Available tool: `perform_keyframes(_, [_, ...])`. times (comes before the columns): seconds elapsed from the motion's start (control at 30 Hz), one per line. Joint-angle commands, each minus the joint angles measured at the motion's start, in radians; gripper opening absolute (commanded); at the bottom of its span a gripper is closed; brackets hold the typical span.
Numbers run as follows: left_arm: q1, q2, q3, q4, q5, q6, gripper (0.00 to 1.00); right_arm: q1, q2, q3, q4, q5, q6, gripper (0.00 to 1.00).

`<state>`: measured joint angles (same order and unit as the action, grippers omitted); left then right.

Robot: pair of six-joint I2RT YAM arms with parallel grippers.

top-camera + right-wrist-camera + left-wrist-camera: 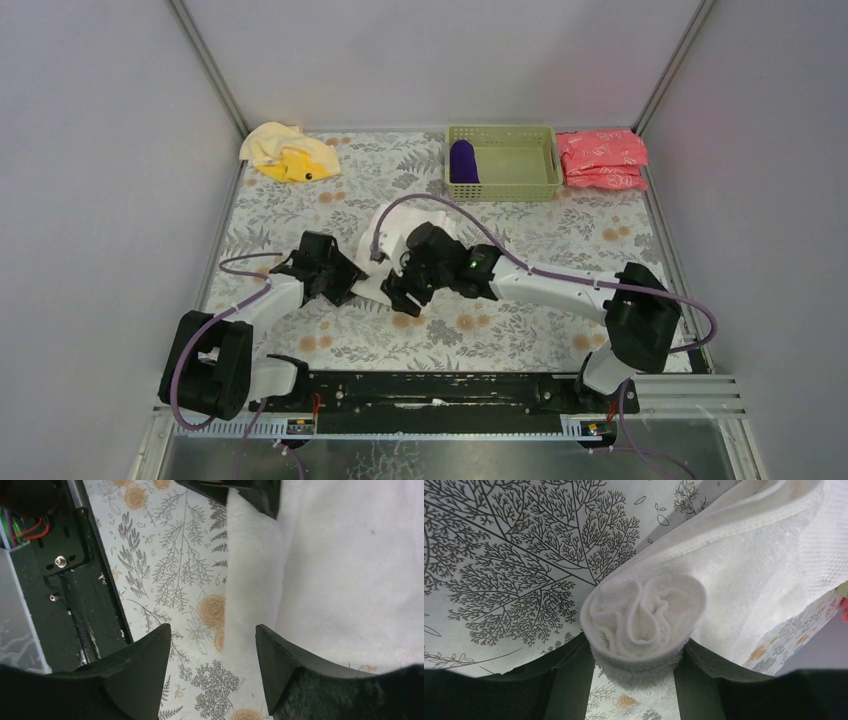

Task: Roll the towels
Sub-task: Roll the towel at the center of the board.

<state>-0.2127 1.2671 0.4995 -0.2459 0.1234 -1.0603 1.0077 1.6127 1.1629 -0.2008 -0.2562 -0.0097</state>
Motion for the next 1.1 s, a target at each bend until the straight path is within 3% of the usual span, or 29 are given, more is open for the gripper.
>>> perform_keyframes(0.0, [0.009,0.036,-0.021,-0.094,-0.075,0.045,0.53,0.095,-0.017,-0.021,0.071,0.146,-0.166,0.69])
perform_keyframes(0.27, [0.009,0.041,-0.010,-0.098,-0.071,0.059,0.53,0.129,0.114,-0.022,0.080,0.307,-0.218,0.69])
perform_keyframes(0.83, [0.009,0.087,0.040,-0.106,-0.079,0.093,0.56,0.119,0.340,-0.052,0.009,0.461,-0.251,0.68])
perform_keyframes(0.97, [0.009,0.102,0.062,-0.110,-0.090,0.102,0.57,0.114,0.344,-0.065,-0.019,0.434,-0.228,0.54])
perform_keyframes(1.07, [0.009,0.098,0.075,-0.116,-0.087,0.108,0.58,0.114,0.339,-0.065,-0.044,0.357,-0.204,0.35])
